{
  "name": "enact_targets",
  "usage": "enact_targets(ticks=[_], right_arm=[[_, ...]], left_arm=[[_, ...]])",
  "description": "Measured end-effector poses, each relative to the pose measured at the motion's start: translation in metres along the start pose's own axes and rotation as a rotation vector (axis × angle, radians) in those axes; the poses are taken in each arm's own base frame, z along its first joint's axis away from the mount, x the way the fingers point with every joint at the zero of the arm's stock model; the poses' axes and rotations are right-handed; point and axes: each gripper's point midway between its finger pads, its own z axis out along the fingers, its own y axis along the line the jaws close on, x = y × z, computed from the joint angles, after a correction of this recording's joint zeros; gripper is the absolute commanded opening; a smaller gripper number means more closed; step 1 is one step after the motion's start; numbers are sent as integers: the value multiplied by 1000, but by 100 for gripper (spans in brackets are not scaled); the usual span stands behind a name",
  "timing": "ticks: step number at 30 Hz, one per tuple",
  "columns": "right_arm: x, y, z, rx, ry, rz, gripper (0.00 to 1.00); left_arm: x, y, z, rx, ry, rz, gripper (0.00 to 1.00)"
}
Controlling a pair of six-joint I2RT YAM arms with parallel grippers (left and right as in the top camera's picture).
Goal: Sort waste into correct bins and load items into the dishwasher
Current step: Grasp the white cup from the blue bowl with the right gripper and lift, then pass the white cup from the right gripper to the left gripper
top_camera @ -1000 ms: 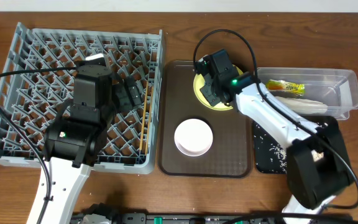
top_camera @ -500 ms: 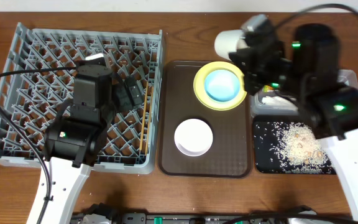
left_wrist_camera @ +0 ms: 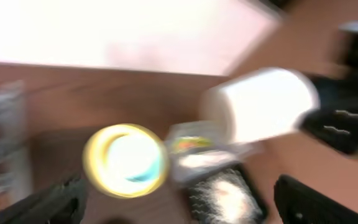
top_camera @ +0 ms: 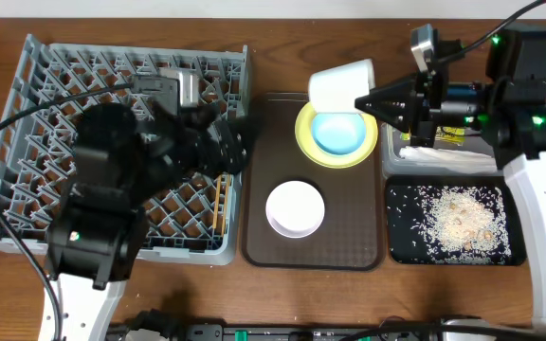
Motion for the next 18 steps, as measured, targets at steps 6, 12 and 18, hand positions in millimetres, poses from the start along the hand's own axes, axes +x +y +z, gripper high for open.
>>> enact_targets(ticks=[6,12,18], right_arm=[[0,16,15,-136,-8,-24,1],[-1,37,34,-233,4,-66,1],[-1,55,52,-309,24,-77,1]], left_arm=[[14,-22,5,184,95,-17,98],[14,-30,15,297,127,-4,98],[13,-34,17,349,139,6,98]])
